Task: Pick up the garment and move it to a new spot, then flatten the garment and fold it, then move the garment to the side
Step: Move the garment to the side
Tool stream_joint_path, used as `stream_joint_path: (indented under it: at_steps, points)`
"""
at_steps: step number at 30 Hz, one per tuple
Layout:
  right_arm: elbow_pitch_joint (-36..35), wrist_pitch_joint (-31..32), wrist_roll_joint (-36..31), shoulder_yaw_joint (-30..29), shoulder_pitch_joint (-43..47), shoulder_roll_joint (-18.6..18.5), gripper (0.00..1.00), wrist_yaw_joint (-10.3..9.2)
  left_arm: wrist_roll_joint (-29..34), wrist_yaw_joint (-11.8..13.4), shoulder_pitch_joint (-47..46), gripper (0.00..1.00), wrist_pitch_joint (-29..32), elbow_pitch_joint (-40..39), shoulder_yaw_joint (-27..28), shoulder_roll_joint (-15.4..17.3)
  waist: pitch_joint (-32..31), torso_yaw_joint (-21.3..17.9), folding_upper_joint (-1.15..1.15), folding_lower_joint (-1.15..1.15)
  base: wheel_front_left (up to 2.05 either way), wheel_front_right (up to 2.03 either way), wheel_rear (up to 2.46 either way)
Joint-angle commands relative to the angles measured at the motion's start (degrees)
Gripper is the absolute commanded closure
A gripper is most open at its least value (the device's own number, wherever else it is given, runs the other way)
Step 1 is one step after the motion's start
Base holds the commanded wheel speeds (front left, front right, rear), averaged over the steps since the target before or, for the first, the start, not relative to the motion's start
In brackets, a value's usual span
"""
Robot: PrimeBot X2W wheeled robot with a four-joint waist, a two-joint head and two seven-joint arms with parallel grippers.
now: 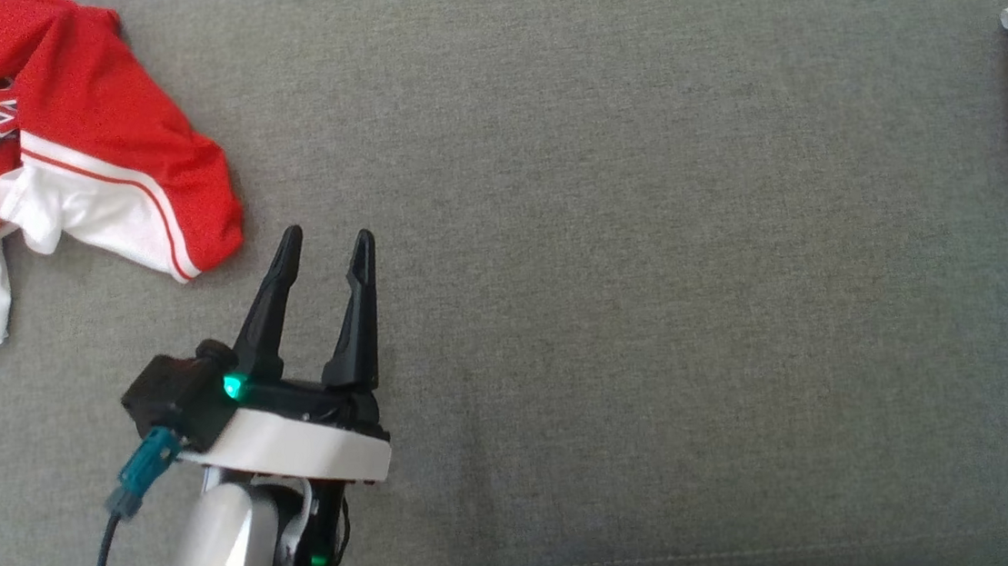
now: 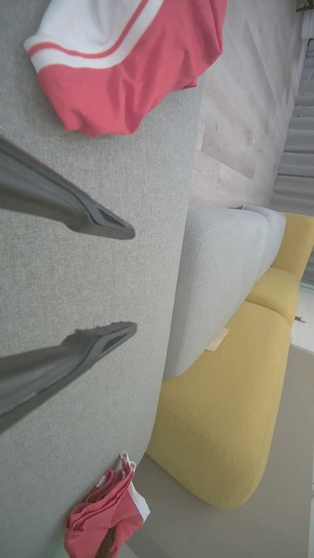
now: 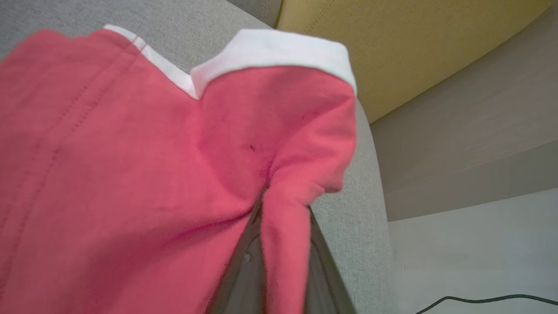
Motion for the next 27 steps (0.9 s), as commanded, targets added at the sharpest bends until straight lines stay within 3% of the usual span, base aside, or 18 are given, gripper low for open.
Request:
stream_joint_path:
  at_steps: [1,3,4,5,14,27]
  points:
    - [-1.5,-0.1,-0.7,-0.1,-0.6,-1.5,1.00,-0.05,0.2,-0.2,-2.0,0.00,-0.3,-2.1,1.9,0.2,0.1,-0.1,0.00,0.00,0.00,0.00,0.00]
    - [-1.9,0.1,-1.4,-1.4,-0.7,-0.8,1.00,-0.05,0.2,-0.3,-2.0,0.00,-0.3,-2.1,2.1,0.2,0.2,-0.2,0.00,0.00,0.00,0.00,0.00]
    - [-2.3,0.0,-1.8,-2.1,-0.7,-0.5,0.57,-0.05,0.2,-0.3,-2.1,0.00,-0.3,-2.1,2.1,0.2,0.2,-0.2,0.00,0.00,0.00,0.00,0.00]
    - [-2.6,-0.1,-2.1,-2.9,-0.7,0.0,0.00,-0.05,0.2,-0.3,-2.1,0.00,-0.3,-2.0,2.1,0.2,0.2,-0.3,0.00,0.00,0.00,0.00,0.00]
    - [-9.4,-3.2,-5.0,-8.7,0.1,5.4,0.00,-0.05,0.0,-0.4,-1.9,0.00,-0.3,-1.1,2.6,0.2,-2.6,-1.1,0.00,0.00,0.00,0.00,0.00]
    - [-26.4,-9.1,3.9,-7.2,8.6,22.7,0.00,-0.05,-0.4,1.0,1.4,0.00,-0.3,-1.9,3.7,0.2,-11.7,-2.6,0.00,0.00,0.00,0.00,0.00]
